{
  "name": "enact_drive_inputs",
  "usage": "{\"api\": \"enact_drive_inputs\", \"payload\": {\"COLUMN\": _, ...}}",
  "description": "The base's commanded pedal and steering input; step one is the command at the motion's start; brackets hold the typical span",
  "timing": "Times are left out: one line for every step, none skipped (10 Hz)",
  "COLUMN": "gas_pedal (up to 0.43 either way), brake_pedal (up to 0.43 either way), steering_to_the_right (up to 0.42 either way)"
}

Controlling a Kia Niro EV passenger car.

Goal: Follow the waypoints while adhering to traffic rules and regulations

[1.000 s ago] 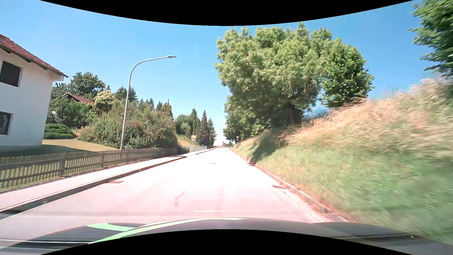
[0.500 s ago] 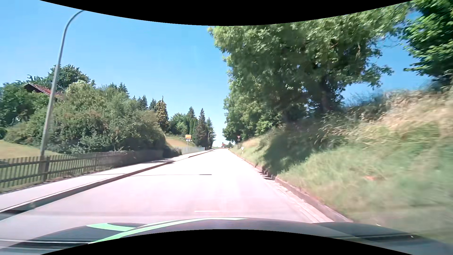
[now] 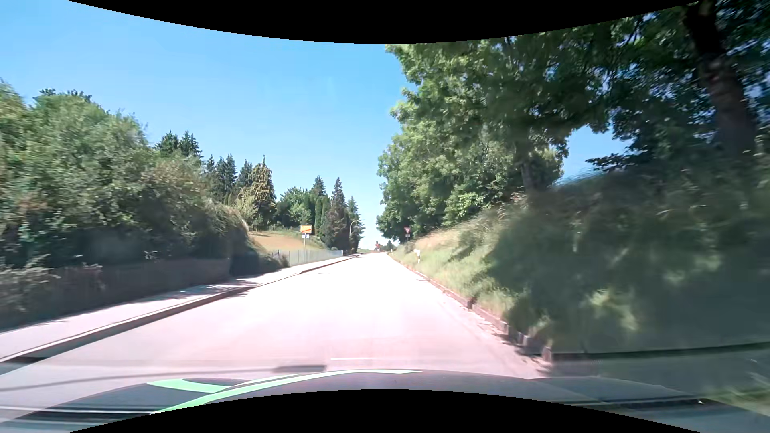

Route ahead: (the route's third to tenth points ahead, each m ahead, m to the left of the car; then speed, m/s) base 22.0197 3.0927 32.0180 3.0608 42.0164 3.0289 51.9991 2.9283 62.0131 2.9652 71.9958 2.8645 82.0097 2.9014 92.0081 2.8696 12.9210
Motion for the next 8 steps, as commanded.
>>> {"api": "enact_drive_inputs", "payload": {"gas_pedal": 0.189, "brake_pedal": 0.000, "steering_to_the_right": 0.003}}
{"api": "enact_drive_inputs", "payload": {"gas_pedal": 0.189, "brake_pedal": 0.000, "steering_to_the_right": 0.003}}
{"api": "enact_drive_inputs", "payload": {"gas_pedal": 0.189, "brake_pedal": 0.000, "steering_to_the_right": 0.002}}
{"api": "enact_drive_inputs", "payload": {"gas_pedal": 0.189, "brake_pedal": 0.000, "steering_to_the_right": 0.002}}
{"api": "enact_drive_inputs", "payload": {"gas_pedal": 0.189, "brake_pedal": 0.000, "steering_to_the_right": 0.001}}
{"api": "enact_drive_inputs", "payload": {"gas_pedal": 0.189, "brake_pedal": 0.000, "steering_to_the_right": 0.001}}
{"api": "enact_drive_inputs", "payload": {"gas_pedal": 0.177, "brake_pedal": 0.000, "steering_to_the_right": 0.000}}
{"api": "enact_drive_inputs", "payload": {"gas_pedal": 0.177, "brake_pedal": 0.000, "steering_to_the_right": 0.000}}
